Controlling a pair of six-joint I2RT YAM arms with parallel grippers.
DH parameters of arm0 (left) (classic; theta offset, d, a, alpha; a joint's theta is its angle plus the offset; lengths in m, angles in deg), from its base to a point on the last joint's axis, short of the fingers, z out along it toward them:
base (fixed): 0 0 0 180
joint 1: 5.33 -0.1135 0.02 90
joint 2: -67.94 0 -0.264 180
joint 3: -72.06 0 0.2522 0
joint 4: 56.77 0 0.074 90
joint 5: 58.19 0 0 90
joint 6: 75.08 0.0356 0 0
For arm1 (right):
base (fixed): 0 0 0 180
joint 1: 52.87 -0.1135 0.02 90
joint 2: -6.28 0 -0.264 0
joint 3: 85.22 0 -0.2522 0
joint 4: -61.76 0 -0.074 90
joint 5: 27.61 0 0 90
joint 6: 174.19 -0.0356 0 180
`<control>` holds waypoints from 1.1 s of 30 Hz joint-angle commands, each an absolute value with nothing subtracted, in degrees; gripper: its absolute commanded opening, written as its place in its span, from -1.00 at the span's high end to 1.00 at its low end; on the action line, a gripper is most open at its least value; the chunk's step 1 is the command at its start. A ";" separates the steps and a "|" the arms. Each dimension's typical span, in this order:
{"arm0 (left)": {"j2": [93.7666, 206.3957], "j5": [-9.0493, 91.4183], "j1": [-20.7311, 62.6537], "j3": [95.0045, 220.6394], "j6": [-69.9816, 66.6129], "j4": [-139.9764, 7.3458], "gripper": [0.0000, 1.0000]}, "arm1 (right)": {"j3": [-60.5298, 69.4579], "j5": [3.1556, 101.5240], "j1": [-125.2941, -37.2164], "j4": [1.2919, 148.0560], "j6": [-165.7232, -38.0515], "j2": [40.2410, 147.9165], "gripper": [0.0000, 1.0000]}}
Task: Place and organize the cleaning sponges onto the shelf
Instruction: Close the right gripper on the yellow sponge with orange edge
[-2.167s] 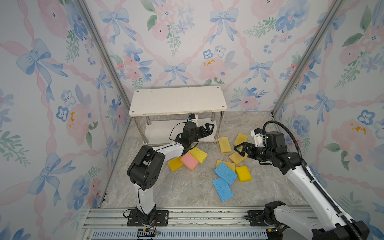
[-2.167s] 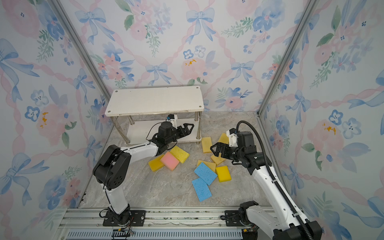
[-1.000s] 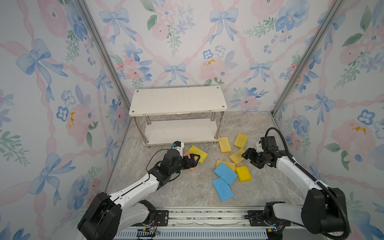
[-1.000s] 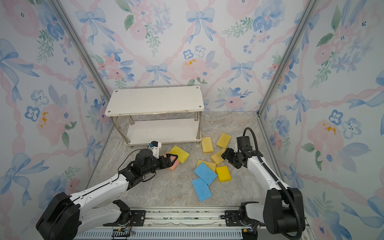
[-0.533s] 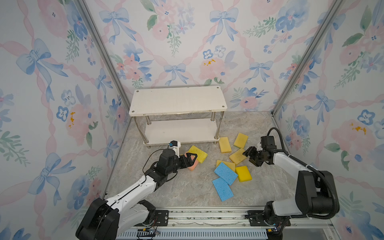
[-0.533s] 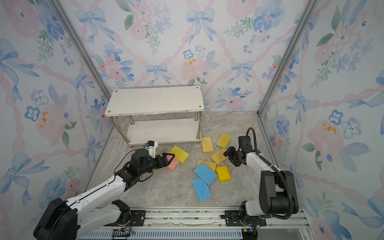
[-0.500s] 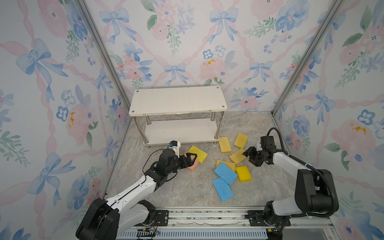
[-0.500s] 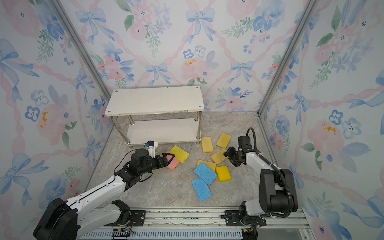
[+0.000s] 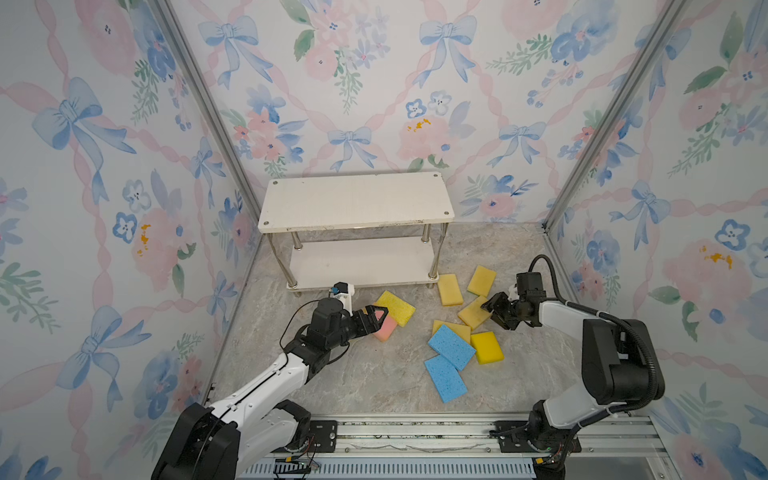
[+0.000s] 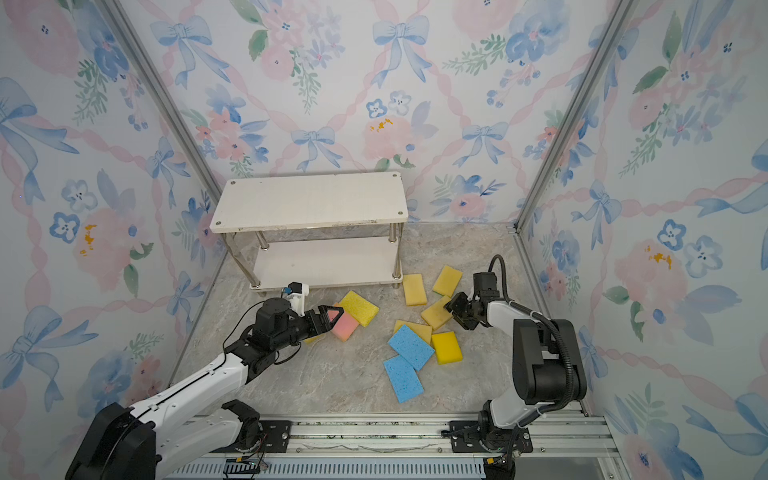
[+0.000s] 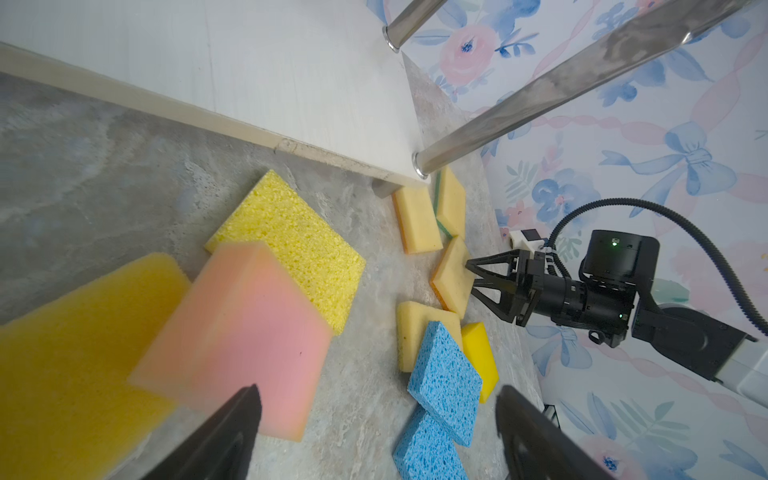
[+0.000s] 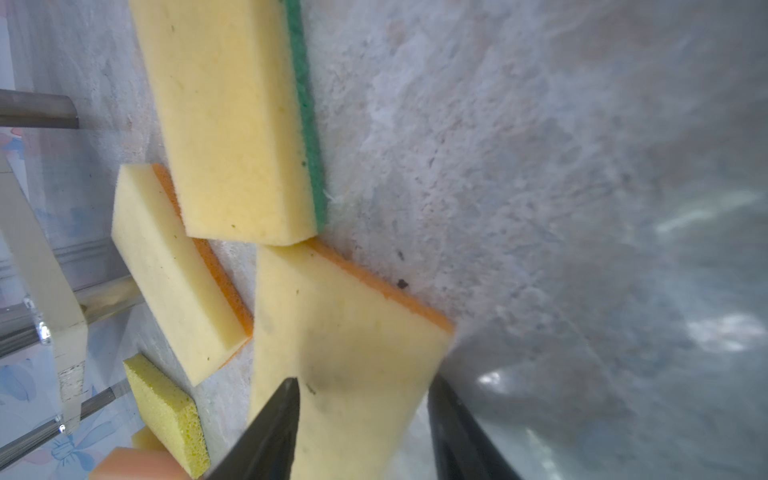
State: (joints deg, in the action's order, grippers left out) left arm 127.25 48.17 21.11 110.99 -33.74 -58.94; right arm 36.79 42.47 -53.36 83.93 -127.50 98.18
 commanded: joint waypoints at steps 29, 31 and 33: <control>126.26 54.79 19.64 109.90 -34.10 -57.46 -0.80 | 31.95 49.58 -54.14 103.45 -116.04 82.86 0.92; 126.85 56.43 19.70 110.23 -35.09 -56.35 -0.80 | 30.39 49.57 -54.15 107.34 -113.76 80.26 0.92; 127.37 58.36 19.72 110.37 -36.31 -54.47 -0.80 | 29.80 49.02 -54.12 109.94 -112.23 77.60 0.91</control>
